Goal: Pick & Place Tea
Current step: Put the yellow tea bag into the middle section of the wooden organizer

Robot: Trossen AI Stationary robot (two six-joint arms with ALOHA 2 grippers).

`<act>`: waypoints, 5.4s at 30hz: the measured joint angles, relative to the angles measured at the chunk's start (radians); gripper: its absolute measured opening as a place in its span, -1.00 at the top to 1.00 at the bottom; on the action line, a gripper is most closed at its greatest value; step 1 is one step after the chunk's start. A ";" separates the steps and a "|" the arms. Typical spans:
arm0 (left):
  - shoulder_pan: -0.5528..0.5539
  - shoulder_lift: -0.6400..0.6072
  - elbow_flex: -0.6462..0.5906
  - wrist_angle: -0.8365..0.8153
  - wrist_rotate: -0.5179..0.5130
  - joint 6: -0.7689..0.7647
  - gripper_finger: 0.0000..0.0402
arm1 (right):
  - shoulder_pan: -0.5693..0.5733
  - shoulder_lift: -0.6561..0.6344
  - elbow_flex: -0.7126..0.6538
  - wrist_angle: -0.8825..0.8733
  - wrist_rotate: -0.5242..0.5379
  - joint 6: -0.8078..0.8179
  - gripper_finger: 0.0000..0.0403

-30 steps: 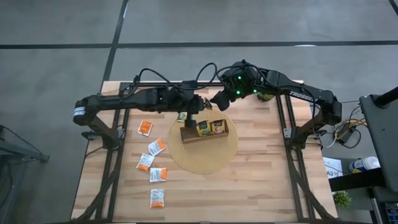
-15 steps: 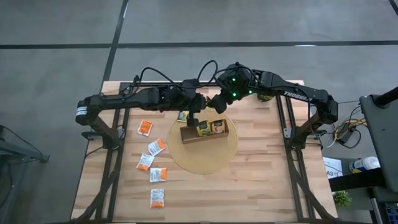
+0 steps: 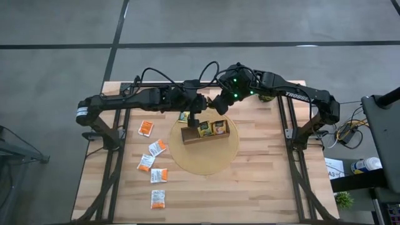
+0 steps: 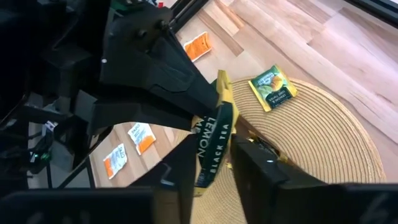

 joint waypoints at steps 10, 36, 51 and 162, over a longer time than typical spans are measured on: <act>0.000 0.000 0.000 -0.015 0.002 -0.030 0.92 | 0.000 0.000 0.000 -0.001 -0.005 -0.040 0.93; 0.005 -0.001 -0.002 -0.217 -0.014 -0.187 0.13 | -0.001 -0.004 0.000 -0.007 -0.023 -0.082 0.94; 0.211 -0.001 -0.002 -0.230 0.053 -0.292 0.13 | 0.000 -0.005 0.000 -0.023 -0.023 -0.154 0.94; 0.484 0.837 0.525 -0.529 0.164 -0.732 -0.09 | -0.003 -0.412 0.000 -0.296 0.278 -0.228 0.04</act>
